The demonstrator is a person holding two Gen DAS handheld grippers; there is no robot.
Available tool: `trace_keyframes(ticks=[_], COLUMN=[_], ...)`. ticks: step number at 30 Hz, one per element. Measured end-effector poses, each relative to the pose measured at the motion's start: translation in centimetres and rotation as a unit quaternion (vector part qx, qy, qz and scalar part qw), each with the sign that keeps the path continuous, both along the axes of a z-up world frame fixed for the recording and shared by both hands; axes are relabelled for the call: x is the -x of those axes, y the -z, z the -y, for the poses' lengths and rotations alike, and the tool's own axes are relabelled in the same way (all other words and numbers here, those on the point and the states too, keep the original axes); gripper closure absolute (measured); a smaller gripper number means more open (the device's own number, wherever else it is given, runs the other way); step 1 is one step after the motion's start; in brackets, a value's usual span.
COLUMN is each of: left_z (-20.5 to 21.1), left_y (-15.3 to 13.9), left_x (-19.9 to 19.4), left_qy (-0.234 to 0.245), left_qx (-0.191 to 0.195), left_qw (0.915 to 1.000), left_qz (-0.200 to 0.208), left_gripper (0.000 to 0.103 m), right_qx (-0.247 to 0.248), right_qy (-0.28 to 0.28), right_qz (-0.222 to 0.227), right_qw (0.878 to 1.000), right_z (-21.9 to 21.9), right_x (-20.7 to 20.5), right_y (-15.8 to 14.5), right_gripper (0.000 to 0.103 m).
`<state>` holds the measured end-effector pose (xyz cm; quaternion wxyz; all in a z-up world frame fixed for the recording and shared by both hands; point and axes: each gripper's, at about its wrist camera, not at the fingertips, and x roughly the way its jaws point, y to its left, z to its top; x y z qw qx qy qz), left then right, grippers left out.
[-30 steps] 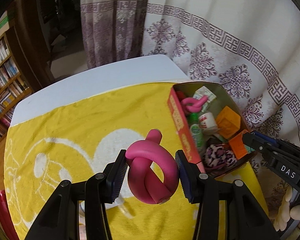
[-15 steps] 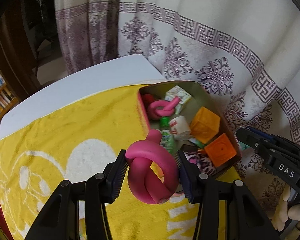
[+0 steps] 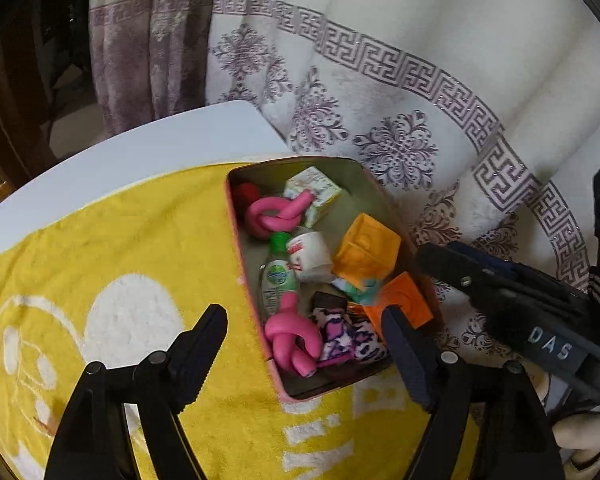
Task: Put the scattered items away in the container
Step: 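Withdraw both open tools from the tin back over the towel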
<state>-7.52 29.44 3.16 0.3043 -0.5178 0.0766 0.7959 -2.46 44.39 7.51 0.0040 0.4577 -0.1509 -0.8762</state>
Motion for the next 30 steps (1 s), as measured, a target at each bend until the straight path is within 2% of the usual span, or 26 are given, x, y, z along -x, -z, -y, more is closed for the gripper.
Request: trace_keyframes(ticks=[20, 26, 30], left_z=[7.0, 11.3, 15.5], left_y=[-0.5, -0.9, -0.9], left_x=[-0.3, -0.6, -0.6], left_qy=[-0.072, -0.101, -0.134], left_qx=[0.015, 0.016, 0.019], left_qw=[0.9973, 0.9947, 0.9907], left_qz=[-0.003, 0.000, 0.002], left_gripper=[0.022, 0.022, 0.022], right_qx=[-0.002, -0.002, -0.001], right_qy=[-0.014, -0.037, -0.050], right_qz=[-0.002, 0.000, 0.002], right_qw=[1.000, 0.999, 0.999], right_z=[2.9, 5.8, 8.3], right_x=[-1.0, -1.3, -1.3], right_y=[0.0, 0.1, 0.3], right_gripper=[0.058, 0.058, 0.050])
